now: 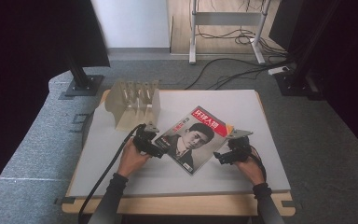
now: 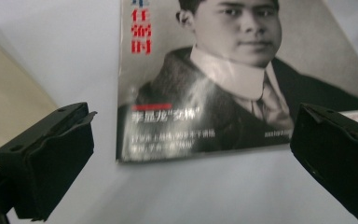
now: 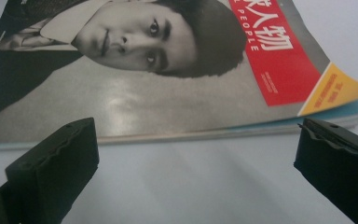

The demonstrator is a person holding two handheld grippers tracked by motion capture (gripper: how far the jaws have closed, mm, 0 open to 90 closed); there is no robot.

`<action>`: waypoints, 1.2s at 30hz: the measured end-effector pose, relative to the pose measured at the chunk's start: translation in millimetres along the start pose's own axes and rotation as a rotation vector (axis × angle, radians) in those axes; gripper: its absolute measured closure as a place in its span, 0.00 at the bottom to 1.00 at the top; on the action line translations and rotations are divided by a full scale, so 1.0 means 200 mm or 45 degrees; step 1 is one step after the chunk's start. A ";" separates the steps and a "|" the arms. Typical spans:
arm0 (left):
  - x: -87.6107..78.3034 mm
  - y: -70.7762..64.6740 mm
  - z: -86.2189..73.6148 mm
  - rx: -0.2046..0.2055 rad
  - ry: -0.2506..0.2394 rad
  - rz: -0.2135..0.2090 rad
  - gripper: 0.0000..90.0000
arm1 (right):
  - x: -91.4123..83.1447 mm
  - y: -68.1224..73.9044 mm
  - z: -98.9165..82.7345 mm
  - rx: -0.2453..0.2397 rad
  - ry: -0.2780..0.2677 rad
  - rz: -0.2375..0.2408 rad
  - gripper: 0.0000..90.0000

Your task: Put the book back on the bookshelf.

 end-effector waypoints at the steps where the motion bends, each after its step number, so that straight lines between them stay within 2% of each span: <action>1: 0.01 0.00 0.01 0.007 0.003 0.007 0.00 | 0.01 0.00 0.01 -0.003 0.001 0.002 0.00; 4: 0.05 0.00 0.04 0.014 -0.003 0.016 0.00 | 0.04 -0.01 0.03 -0.026 0.002 0.015 0.00; 7: 0.09 -0.01 0.07 0.036 0.018 0.022 0.00 | 0.07 -0.03 0.06 -0.045 0.002 0.022 0.00; 16: 0.20 0.01 0.14 0.056 0.050 0.012 0.00 | 0.15 -0.10 0.12 -0.054 0.032 0.022 0.00; 20: 0.25 0.02 0.14 0.050 0.051 -0.005 0.00 | 0.19 -0.16 0.14 -0.039 0.042 0.026 0.01; 24: 0.29 0.04 0.12 0.057 0.092 0.020 0.00 | 0.23 -0.23 0.15 -0.028 0.051 0.026 0.01; 25: 0.30 0.05 0.11 0.059 0.100 0.027 0.00 | 0.23 -0.23 0.15 -0.028 0.051 0.026 0.01; 29: 0.33 0.06 0.10 0.036 0.092 0.016 0.00 | 0.26 -0.28 0.14 -0.005 0.045 0.018 0.01; 34: 0.36 0.07 0.09 0.013 0.101 0.004 0.00 | 0.31 -0.32 0.13 -0.001 0.077 0.035 0.01; 36: 0.37 0.07 0.09 -0.020 0.090 -0.011 0.00 | 0.33 -0.34 0.12 -0.003 0.090 0.040 0.01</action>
Point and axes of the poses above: each handheld gripper's, and its own axes: x roughly forward along the jaws, z roughly out of its top, y roughly to its left, the point moved 5 cm from there along x, roughly forward along the jaws, and after that the axes turned 7 degrees about -x, right-handed, at the moved point
